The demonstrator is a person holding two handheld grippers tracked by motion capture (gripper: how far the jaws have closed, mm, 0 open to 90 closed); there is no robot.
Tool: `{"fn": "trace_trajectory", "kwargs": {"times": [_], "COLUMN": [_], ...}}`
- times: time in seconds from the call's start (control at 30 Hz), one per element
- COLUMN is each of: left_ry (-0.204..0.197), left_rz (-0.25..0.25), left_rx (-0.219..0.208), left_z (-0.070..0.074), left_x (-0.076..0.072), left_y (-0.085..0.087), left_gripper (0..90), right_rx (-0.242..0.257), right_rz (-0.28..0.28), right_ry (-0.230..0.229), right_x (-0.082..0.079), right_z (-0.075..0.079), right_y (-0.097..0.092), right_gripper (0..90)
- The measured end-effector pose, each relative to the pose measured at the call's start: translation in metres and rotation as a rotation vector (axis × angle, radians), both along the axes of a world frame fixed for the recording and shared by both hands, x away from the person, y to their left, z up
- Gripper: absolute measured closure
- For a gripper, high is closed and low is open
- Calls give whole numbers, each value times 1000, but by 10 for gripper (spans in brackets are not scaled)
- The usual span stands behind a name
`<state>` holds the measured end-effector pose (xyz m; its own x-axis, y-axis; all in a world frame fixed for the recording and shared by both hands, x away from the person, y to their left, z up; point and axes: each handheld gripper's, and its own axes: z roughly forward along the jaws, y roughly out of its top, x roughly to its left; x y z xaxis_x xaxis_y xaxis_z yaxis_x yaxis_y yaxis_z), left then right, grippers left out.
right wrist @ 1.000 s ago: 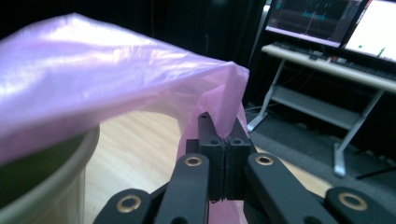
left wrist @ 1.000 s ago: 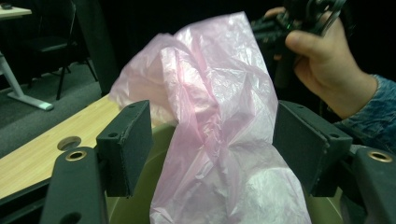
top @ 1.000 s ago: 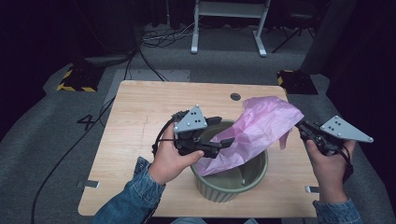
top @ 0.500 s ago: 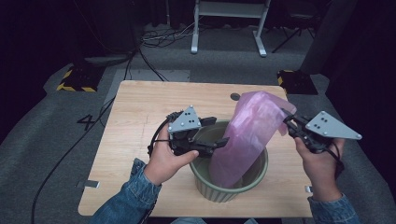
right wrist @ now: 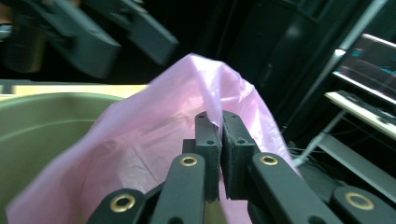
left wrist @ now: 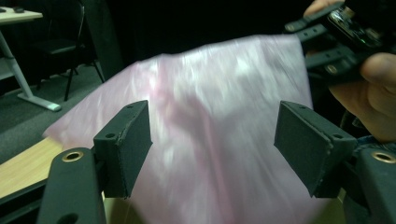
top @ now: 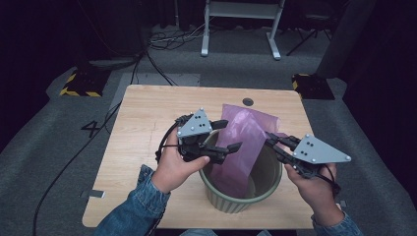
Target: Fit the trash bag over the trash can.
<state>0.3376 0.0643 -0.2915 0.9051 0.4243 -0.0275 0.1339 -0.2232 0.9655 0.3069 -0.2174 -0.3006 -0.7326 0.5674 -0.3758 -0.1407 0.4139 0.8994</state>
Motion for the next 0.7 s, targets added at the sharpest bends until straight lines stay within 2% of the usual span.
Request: {"fn": "trace_trajectory", "kwargs": {"times": [0.23,0.43,0.6,0.7], "left_ry": [-31,-25,-11,1], "left_rz": [-18,-56,-70,-85], "left_rx": [8,19,54,91], "left_z": [4,1,-4,-8], "left_x": [-6,-6,-5,-5], "left_y": [-4,-14,-21,-23], "left_gripper": [250,233,222,257], "right_rx": [-53,-84,-82,-54], "right_rz": [63,86,84,66], "right_ry": [51,97,94,86], "right_x": [-6,-7,-7,-6], "right_z": [-16,-25,-24,-21], "right_y": [18,27,27,22], "right_gripper": [869,861,860,860]}}
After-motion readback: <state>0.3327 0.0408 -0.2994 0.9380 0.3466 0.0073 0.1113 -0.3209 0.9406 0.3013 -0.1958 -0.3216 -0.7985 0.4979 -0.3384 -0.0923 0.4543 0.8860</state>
